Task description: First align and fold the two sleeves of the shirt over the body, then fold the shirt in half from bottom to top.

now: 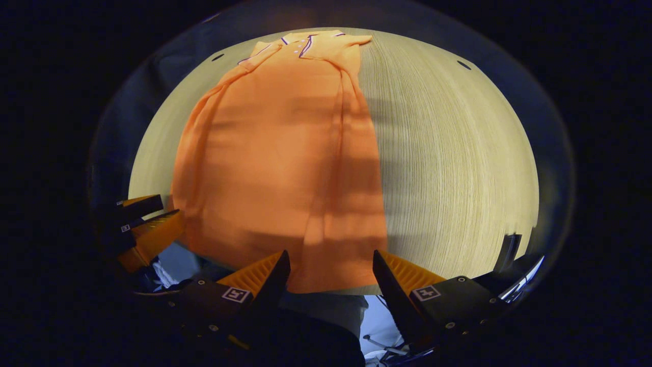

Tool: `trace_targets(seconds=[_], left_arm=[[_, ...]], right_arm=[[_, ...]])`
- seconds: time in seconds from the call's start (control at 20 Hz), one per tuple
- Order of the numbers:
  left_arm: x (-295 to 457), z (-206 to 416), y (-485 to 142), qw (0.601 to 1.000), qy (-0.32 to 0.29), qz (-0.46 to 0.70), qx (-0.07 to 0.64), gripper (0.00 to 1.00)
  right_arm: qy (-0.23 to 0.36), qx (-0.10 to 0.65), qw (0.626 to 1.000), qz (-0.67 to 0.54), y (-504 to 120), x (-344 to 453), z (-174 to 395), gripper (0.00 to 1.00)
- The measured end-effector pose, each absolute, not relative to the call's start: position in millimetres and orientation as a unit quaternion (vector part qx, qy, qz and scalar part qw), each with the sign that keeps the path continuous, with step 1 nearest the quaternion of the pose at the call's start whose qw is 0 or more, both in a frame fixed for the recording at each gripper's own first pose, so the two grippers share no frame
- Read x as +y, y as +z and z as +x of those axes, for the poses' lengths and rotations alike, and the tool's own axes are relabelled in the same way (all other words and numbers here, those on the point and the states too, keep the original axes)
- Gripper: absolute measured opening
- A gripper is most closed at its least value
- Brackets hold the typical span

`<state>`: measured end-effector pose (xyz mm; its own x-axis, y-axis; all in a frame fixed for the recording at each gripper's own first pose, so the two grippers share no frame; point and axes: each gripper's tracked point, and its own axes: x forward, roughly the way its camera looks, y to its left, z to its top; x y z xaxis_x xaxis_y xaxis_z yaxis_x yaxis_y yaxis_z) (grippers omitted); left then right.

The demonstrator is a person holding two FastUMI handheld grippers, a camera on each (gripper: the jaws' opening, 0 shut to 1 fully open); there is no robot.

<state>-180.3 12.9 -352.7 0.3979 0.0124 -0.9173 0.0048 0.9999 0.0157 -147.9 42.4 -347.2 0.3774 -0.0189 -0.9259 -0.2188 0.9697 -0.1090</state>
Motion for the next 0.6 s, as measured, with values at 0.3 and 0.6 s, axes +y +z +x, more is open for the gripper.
trace_targets(seconds=[0.3,0.6], left_arm=[[9.6,-192.9,-372.6,0.819,0.017,0.005,0.573,0.99],[18.3,-195.4,-382.9,0.814,0.046,0.041,0.577,0.97]], right_arm=[[0.045,0.572,0.811,-0.114,-361.1,38.3,-155.2,1.0],[0.041,0.586,0.802,-0.112,-362.1,40.8,-154.3,1.0]])
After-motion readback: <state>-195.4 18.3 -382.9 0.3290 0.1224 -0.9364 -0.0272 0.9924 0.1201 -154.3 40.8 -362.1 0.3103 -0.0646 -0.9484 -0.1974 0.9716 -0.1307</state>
